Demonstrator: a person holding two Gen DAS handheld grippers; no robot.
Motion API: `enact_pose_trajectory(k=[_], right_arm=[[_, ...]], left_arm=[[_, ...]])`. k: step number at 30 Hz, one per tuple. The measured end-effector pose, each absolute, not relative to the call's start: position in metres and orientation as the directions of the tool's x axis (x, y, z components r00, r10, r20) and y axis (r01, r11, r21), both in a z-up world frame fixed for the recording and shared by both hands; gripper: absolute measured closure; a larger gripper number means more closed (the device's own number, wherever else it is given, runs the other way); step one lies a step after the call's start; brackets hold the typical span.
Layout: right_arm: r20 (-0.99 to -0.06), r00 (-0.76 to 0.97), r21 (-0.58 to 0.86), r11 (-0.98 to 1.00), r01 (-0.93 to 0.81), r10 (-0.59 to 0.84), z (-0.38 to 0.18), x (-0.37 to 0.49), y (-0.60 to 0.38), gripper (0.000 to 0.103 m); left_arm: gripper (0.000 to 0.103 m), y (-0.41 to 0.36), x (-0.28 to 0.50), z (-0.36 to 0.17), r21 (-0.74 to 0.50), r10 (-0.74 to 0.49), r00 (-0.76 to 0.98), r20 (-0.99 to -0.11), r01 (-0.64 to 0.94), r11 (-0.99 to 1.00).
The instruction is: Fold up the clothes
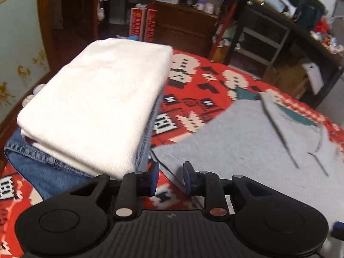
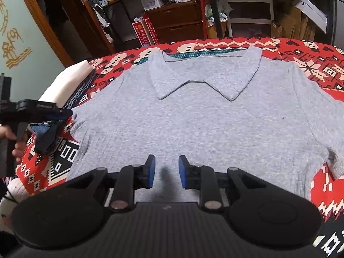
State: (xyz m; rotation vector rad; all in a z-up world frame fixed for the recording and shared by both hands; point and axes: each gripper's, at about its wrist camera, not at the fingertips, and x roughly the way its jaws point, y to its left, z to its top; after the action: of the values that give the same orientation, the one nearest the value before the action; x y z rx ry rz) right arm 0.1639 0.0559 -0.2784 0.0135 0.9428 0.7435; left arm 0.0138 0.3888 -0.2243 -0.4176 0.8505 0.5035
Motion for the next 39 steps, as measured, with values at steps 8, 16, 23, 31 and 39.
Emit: enact_pose_trajectory(k=[8, 16, 23, 31, 39], right_arm=[[-0.729, 0.36, 0.334, 0.762, -0.555, 0.582, -0.282, 0.17, 0.053, 0.077], [-0.732, 0.349, 0.346, 0.76, -0.55, 0.586, -0.289, 0.169, 0.055, 0.077], [-0.732, 0.352, 0.35, 0.764, -0.541, 0.584, -0.291, 0.167, 0.051, 0.077], [-0.729, 0.345, 0.362, 0.761, -0.538, 0.591, -0.291, 0.162, 0.049, 0.076], [-0.728, 0.334, 0.356, 0.746, -0.562, 0.599, -0.289, 0.154, 0.054, 0.076]], left_arm=[[0.08, 0.389, 0.025, -0.236, -0.096, 0.314, 0.527, -0.79, -0.612, 0.785], [0.101, 0.368, 0.025, -0.238, 0.139, 0.415, 0.511, -0.753, -0.493, 0.859], [0.098, 0.363, 0.019, -0.241, 0.236, 0.443, 0.519, -0.731, -0.417, 0.878], [0.093, 0.355, -0.008, -0.228, 0.136, 0.392, 0.54, -0.745, -0.452, 0.882], [0.083, 0.357, 0.003, -0.229, -0.055, 0.286, 0.571, -0.77, -0.505, 0.861]])
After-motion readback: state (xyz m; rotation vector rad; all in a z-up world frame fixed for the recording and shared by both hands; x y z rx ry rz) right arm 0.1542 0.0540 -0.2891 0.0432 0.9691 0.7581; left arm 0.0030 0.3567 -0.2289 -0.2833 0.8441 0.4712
